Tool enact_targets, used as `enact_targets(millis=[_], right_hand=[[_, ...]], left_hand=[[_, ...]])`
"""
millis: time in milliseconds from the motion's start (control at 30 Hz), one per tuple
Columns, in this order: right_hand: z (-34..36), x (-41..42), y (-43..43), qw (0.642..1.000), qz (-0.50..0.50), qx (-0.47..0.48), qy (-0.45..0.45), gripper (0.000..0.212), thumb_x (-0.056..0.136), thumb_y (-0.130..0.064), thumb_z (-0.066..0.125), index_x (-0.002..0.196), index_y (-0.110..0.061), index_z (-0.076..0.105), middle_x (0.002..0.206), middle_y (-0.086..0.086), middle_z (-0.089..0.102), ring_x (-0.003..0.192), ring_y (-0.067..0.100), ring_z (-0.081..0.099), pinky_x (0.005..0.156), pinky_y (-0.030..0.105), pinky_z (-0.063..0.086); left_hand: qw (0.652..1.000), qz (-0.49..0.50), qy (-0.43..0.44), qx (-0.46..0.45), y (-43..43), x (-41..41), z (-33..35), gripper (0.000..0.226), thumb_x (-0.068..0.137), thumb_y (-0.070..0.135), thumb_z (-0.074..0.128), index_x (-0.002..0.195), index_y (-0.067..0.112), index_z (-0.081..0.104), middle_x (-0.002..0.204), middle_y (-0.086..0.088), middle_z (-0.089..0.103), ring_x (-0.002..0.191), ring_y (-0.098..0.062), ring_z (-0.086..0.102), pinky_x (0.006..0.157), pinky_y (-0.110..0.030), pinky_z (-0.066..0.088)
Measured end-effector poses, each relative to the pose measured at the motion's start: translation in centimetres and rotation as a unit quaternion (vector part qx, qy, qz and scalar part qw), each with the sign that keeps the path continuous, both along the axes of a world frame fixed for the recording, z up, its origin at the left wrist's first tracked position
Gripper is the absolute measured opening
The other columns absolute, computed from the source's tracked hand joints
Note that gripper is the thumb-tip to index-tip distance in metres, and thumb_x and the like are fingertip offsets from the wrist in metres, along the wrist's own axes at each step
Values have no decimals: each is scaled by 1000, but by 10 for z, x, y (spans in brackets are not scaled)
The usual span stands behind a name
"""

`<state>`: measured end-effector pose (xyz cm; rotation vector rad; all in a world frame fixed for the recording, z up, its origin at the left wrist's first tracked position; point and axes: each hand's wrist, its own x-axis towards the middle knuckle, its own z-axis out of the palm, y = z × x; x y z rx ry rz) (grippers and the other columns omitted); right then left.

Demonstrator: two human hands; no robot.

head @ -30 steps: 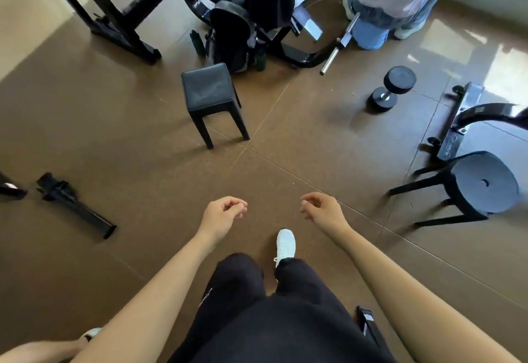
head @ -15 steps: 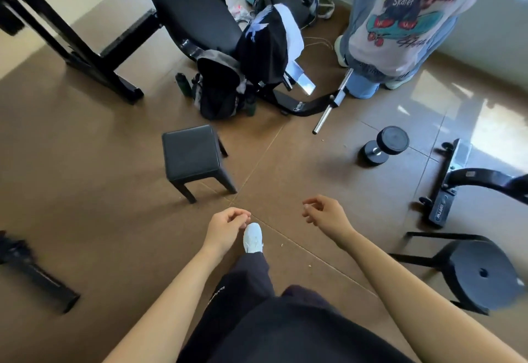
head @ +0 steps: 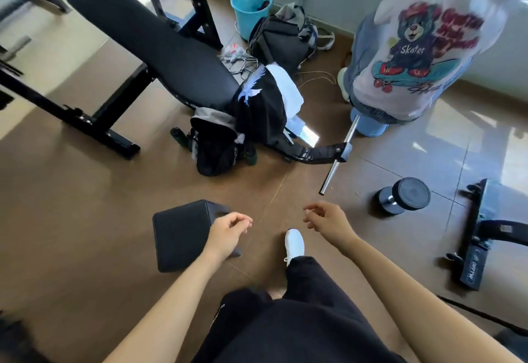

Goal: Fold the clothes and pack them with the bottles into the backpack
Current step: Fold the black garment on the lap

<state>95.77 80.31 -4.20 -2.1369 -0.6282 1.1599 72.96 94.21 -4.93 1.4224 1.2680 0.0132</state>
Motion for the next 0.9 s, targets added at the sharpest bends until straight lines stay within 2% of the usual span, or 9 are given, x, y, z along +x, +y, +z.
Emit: enact_targets(millis=[100,200,333,433,533,633,733,800,900], right_hand=[[0,41,53,999,38,10,2,14,100,-15,58,110,-15,69,89,2,73,78,15,69,70,18,51],[-1,78,104,997,79,8,-6,13,101,-20,59,108,-17,69,88,-1,73,79,12,70,74,20,53],[-4,119,175,996,90,-11,-10,12,100,-20,60,107,-17,70,87,-3,72,79,12,71,70,14,52],[-14,143,232,996,87,-28,3,13,99,-18,60,104,-16,72,89,2,74,77,13,71,75,26,57],[-26,167,293,996,77,-38,1,13,97,-16,61,103,-13,73,85,4,75,76,17,71,82,34,60],[-40,189,356,996,61,-57,-6,13,97,-15,61,100,-13,73,85,8,75,82,28,72,85,40,60],[-58,212,417,994,70,-87,-9,12,96,-17,62,100,-14,73,87,7,75,84,29,72,86,44,60],[-72,229,458,992,71,-97,-34,14,96,-19,63,104,-14,73,94,3,73,88,24,69,84,37,57],[-98,255,513,989,59,-114,-73,26,95,-21,65,119,-11,69,112,5,70,99,17,60,84,24,41]], left_hand=[[999,43,2,1,34,37,-2,20,101,15,59,94,22,76,98,-3,77,98,-22,70,94,-40,54],[997,76,-9,-23,67,74,-1,20,100,12,59,93,20,76,98,-4,78,97,-23,71,92,-36,55],[994,100,-23,-46,122,116,-8,19,99,9,60,92,15,77,96,-5,78,88,-19,70,82,-26,54],[994,89,-22,-56,175,144,-24,19,99,11,60,91,15,77,95,-10,77,85,-15,68,76,-22,51],[995,67,-24,-74,236,172,-47,20,98,12,61,88,17,77,95,-10,77,83,-14,68,77,-25,49],[994,50,-27,-88,306,200,-74,23,97,7,61,83,18,76,87,-5,76,80,-17,67,80,-32,52],[995,36,-16,-91,370,228,-97,24,97,10,61,82,21,76,85,-3,76,81,-18,68,87,-38,56],[995,36,-7,-90,410,246,-109,23,97,12,61,82,22,75,85,-3,76,79,-17,66,86,-37,55],[994,44,10,-97,459,272,-137,20,97,14,62,84,24,73,88,-3,75,80,-18,66,93,-43,55]])
